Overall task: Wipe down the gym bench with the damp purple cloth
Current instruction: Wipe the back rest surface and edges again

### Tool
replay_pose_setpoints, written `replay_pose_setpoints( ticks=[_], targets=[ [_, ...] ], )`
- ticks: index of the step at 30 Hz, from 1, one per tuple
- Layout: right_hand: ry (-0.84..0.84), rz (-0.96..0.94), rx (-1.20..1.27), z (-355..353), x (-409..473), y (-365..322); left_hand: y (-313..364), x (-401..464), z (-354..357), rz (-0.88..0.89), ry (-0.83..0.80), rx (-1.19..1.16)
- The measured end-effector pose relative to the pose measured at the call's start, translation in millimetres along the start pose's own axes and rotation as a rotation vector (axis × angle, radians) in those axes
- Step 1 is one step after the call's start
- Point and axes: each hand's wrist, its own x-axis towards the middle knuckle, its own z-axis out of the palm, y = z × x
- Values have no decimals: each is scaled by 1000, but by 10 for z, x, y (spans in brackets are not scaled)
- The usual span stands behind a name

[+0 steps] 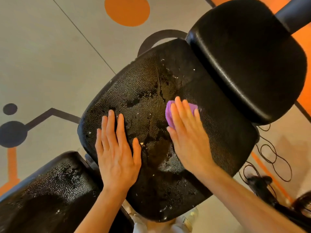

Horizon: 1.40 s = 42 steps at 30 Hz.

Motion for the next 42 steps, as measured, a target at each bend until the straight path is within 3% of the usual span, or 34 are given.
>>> replay_pose_setpoints(
  ticks=[1, 4, 6, 7, 10, 12, 16, 18, 22, 23, 27, 28, 30, 33, 35, 38, 40, 42],
  targets=[
    [15, 22, 23, 3, 124, 147, 0, 1, 1, -1, -2, 2],
    [134, 464, 184, -40, 825, 402, 0, 9, 1, 5, -2, 4],
    [182, 619, 225, -40, 938, 230, -10, 4, 9, 17, -5, 6],
    [185, 593, 210, -8, 805, 55, -14, -5, 7, 19, -10, 7],
    [40, 254, 60, 6, 42, -441, -16, 3, -1, 10, -24, 16],
    [-17, 146, 36, 9, -55, -270, -9, 11, -8, 14, -24, 16],
    [174, 533, 205, -26, 705, 163, -22, 6, -4, 14, -15, 8],
    [195, 567, 200, 2, 699, 48, -22, 1, 4, 10, -12, 11],
    [-17, 5, 35, -25, -13, -29, -15, 4, 2, 7, -10, 12],
    [-32, -24, 23, -25, 22, 159, -11, 0, -1, 7, -11, 15],
    [133, 517, 213, -51, 957, 509, -8, 3, -3, -6, 3, 4],
    [163, 552, 194, -46, 1044, 406, -4, 11, 1, -10, 3, 5],
    [165, 365, 123, -23, 841, 170, 7, 11, 0, -11, 0, 6],
    [-29, -40, 27, -48, 250, 132, 15, 8, -15, -12, 7, 6],
    [-9, 9, 69, -52, 477, 359, 26, 11, -23, -17, 16, -12],
    [117, 340, 190, -77, 1248, 467, 33, 27, -21, -26, 21, -25],
    [121, 281, 166, -50, 1206, 463, 26, 27, -13, -29, 6, -26],
    [34, 63, 166, -65, 731, 504, 22, 21, -18, -37, -6, -25]
  ],
)
